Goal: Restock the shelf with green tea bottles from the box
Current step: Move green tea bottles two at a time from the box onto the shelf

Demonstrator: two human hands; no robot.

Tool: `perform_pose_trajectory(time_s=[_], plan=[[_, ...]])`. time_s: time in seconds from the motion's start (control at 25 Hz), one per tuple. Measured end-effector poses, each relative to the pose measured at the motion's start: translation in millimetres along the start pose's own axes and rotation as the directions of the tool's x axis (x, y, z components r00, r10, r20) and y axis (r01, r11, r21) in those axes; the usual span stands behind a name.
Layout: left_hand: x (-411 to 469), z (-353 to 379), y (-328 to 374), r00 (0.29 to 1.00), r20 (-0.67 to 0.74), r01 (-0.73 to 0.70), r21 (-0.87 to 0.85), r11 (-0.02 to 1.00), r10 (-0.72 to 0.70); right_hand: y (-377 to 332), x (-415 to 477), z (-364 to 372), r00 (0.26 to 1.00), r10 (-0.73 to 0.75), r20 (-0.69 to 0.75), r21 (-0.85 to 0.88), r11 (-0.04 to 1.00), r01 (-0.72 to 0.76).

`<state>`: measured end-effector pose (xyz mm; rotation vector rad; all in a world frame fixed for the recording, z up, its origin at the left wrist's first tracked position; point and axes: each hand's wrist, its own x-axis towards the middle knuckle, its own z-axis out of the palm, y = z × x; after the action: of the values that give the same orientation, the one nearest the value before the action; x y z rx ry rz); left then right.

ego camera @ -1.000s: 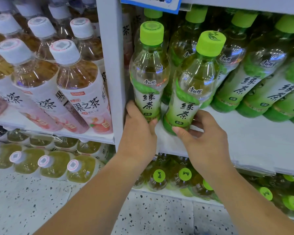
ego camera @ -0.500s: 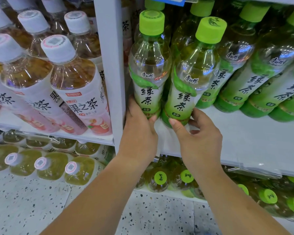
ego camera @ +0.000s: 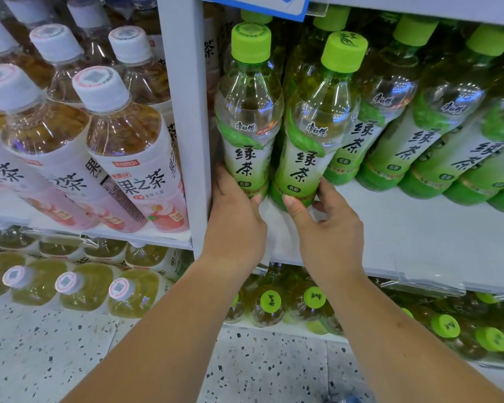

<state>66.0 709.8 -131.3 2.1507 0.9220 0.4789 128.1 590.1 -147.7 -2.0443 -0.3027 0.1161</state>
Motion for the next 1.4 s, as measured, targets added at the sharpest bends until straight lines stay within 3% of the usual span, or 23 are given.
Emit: perform_pose_trajectory(time_s=[0.28,0.56,0.8,1.04,1.24,1.4], plan=[[1.9,-10.3,8.1,0.999,0.049,0.021,0.048,0.999,-0.023,-3.5,2.6,-2.1,0.998,0.029,0.056,0.029,0.999,-0.030],[-11.7,-31.5,24.3,0.976,0.182,0.128,-0.055,0.990,-0.116,-12.8,2.4,-11.2,0.985,0.145,0.098,0.099,0.983,-0.154],[-40.8,-63.5,16.6,0.969,0.247,0.070,-0.210,0.975,-0.016,-26.9,-27.6,-25.3,0.961,0.268,0.072,0.159,0.948,-0.276],[-76.1,-109.6,-8.6,0.899,0.438,0.149,-0.314,0.938,0.003,-45.4,-84.4,-34.6,0.920,0.380,0.096,0.133,0.911,-0.391],[-119.3,-155.6,-21.4,0.818,0.575,0.157,-0.247,0.956,0.014,-65.4,-147.4,-48.7,0.902,0.421,0.094,0.040,0.904,-0.426],[-155.8,-196.6,-18.4,0.792,0.610,0.144,-0.202,0.969,0.010,-90.1,-202.4,-67.0,0.892,0.430,0.140,0.003,0.901,-0.434]])
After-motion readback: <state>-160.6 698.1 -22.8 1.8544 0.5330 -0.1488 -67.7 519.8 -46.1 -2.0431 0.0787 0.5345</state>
